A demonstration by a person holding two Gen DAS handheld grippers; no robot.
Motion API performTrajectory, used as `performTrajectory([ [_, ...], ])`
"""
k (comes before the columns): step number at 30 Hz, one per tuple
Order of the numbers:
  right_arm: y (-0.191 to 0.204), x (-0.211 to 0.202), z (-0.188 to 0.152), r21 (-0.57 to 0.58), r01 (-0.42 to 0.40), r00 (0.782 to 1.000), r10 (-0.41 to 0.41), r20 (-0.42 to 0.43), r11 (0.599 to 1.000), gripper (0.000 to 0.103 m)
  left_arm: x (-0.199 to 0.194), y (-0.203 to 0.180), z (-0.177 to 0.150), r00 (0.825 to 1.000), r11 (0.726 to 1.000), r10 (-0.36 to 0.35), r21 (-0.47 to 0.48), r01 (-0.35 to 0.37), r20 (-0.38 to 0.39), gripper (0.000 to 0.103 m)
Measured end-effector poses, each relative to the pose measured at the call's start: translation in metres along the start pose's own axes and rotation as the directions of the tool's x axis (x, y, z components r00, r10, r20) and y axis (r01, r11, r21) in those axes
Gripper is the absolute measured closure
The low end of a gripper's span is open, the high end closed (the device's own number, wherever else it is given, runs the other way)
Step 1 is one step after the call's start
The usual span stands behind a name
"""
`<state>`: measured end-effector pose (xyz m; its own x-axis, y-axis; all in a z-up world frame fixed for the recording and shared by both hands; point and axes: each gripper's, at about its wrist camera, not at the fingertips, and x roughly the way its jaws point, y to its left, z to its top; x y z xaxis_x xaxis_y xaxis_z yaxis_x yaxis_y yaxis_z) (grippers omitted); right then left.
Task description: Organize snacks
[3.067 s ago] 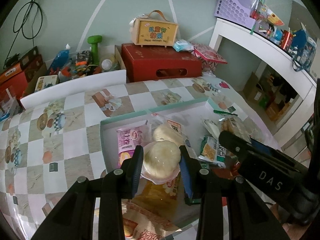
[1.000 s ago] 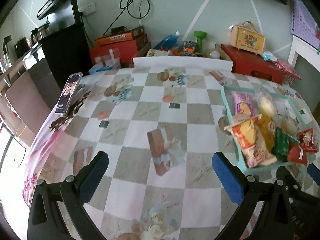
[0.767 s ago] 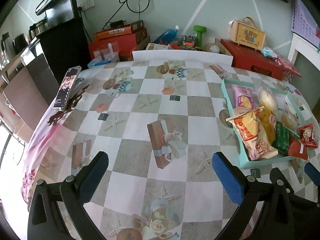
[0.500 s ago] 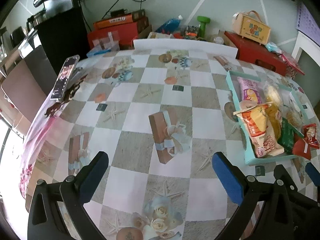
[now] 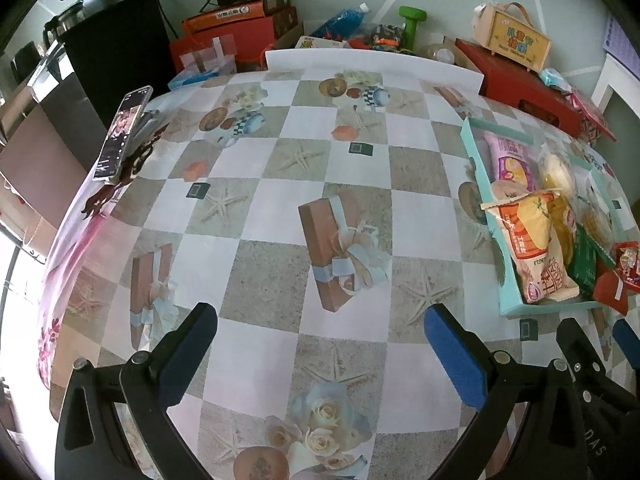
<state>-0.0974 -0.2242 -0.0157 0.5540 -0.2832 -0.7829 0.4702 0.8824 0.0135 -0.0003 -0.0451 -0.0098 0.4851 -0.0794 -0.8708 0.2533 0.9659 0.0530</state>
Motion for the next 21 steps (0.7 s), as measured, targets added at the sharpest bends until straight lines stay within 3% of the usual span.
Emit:
performTrajectory([
  [21, -0.0044, -0.0009, -0.0003, 0.021, -0.007, 1.0, 0.007, -0.009, 1.0, 0.0, 0.0061, 0.0042, -0.0024, 0.999, 0.999, -0.015, -0.032, 0.014, -0.052, 0.0],
])
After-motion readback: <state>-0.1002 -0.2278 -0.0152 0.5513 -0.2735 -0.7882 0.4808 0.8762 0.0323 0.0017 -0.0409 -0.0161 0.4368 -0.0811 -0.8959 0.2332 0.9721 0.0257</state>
